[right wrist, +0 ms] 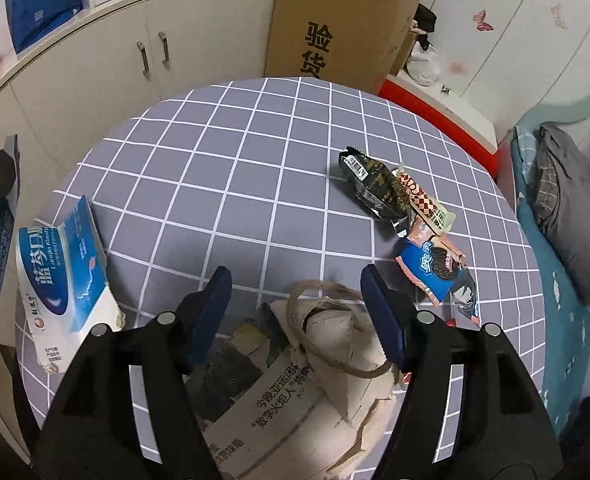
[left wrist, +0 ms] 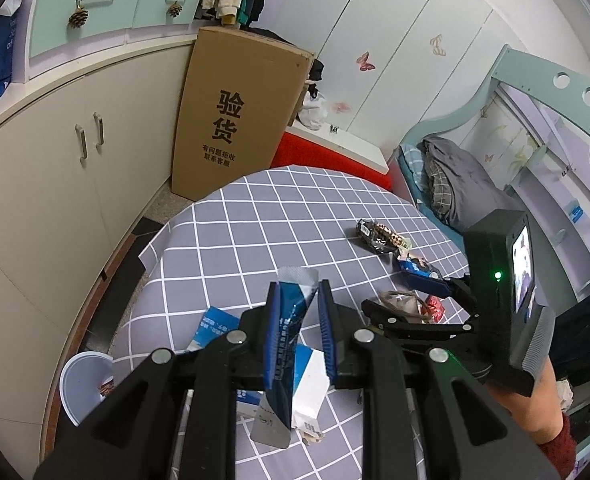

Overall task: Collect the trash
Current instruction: 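Grasp the white-blue box with the left tool while the right grasps the tan paper bag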

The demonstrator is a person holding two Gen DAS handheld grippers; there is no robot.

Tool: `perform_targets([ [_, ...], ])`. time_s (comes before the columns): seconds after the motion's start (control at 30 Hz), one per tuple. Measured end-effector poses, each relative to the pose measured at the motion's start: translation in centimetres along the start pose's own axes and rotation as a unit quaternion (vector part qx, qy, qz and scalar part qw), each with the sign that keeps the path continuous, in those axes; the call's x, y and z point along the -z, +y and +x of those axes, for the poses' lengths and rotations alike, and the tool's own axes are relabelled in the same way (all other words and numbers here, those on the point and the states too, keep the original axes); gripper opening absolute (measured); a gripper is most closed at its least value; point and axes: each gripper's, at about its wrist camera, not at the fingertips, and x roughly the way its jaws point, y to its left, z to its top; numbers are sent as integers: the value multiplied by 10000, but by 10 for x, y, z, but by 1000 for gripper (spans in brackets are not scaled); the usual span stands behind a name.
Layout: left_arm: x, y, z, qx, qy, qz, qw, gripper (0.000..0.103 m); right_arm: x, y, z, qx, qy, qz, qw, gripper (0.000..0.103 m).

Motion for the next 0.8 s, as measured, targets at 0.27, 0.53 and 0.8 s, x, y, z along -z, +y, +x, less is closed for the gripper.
perform_targets([
  [0.27, 1, 2, -4, 27, -8, -31, 10000, 18, -3, 7, 14, 107, 355, -176, 9992, 17],
  [0.53, 1, 1, -9, 47, -41, -52, 10000, 18, -3, -1, -5, 172, 58, -115, 9998, 4],
  [0.8, 2, -12, -17, 101, -134, 6, 9999, 18, -2, -23, -50, 477, -675, 197, 9964, 4],
])
